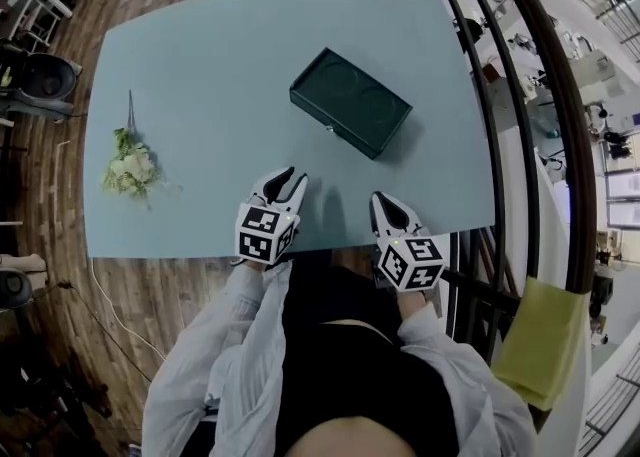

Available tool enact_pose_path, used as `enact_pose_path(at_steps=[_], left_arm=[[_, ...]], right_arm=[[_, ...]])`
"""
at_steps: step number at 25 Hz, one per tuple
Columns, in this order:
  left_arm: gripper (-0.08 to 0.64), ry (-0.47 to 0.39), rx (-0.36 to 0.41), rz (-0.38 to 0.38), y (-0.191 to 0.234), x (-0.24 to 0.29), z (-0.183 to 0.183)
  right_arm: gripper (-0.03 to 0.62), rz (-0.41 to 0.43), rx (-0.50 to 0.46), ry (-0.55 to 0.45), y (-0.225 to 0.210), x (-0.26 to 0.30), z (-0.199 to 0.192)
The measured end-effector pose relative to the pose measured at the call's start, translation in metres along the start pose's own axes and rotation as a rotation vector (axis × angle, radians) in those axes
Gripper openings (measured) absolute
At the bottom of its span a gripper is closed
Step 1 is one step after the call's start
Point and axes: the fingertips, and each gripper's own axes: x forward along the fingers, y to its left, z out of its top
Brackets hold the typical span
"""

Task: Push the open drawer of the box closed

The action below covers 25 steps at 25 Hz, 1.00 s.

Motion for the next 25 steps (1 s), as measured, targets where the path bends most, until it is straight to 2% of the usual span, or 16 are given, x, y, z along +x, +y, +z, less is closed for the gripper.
enact_pose_path(at_steps=[7,11,17,25], left_arm=[[0.062,-0.131,-0.049,0.005,-0.013,-0.059,0.010],[0.030,-0.164,-0.040,0.014,-0.013,-0.084,0.004],[0.015,-0.260,-0.011,0.004,-0.029,-0.119,0.005],[0.015,-0.292,0.007,0.013,-0.043,-0.150,-0.006]], right_arm=[[0.009,0.014,-0.058,-0.057,0.021,-0.019,0.003],[0.009,0.035,-0.079,-0.092,0.038,-0.027,0.004],[0.008,0.065,-0.128,-0.131,0.058,-0.054,-0.006],[0.008,0.063,-0.169,-0.168,0.076,-0.084,-0.020]])
